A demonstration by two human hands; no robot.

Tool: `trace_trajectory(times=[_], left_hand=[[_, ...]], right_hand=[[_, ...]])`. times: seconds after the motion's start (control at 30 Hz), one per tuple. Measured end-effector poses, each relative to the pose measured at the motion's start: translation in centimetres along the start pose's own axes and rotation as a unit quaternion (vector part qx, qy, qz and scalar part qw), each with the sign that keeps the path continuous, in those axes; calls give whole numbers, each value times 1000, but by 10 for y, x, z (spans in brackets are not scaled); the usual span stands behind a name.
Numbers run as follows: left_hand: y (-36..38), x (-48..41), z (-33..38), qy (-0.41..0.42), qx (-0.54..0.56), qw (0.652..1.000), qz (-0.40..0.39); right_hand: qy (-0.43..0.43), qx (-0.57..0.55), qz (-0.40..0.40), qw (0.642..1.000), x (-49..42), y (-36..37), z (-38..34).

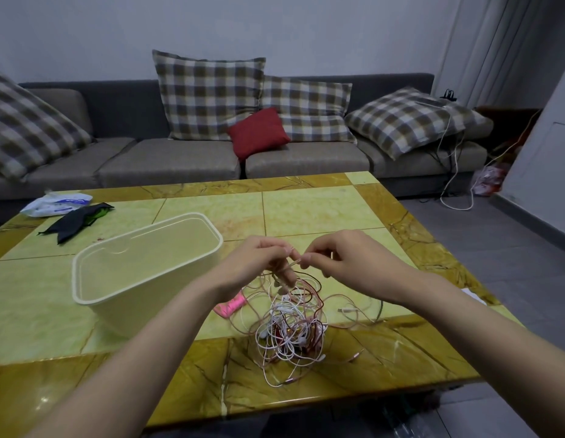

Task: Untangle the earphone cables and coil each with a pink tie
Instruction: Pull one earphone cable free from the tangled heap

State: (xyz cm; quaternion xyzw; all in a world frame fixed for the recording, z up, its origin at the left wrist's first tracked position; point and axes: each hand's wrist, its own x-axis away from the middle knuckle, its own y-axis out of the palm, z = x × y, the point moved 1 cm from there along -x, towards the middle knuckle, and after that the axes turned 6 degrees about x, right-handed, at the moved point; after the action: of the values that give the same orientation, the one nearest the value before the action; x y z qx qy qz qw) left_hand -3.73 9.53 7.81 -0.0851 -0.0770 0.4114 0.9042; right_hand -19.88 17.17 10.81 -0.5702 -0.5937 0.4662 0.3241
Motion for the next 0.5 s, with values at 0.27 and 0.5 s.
trace_trajectory(times=[0.27, 0.5], left_hand=[[-4, 5, -5, -83, 156, 970, -166], [-7, 7, -10, -78, 333, 903, -261]], right_hand=[[41, -89, 48, 994, -2, 2, 21], [59, -167, 35, 984, 2, 16, 23]])
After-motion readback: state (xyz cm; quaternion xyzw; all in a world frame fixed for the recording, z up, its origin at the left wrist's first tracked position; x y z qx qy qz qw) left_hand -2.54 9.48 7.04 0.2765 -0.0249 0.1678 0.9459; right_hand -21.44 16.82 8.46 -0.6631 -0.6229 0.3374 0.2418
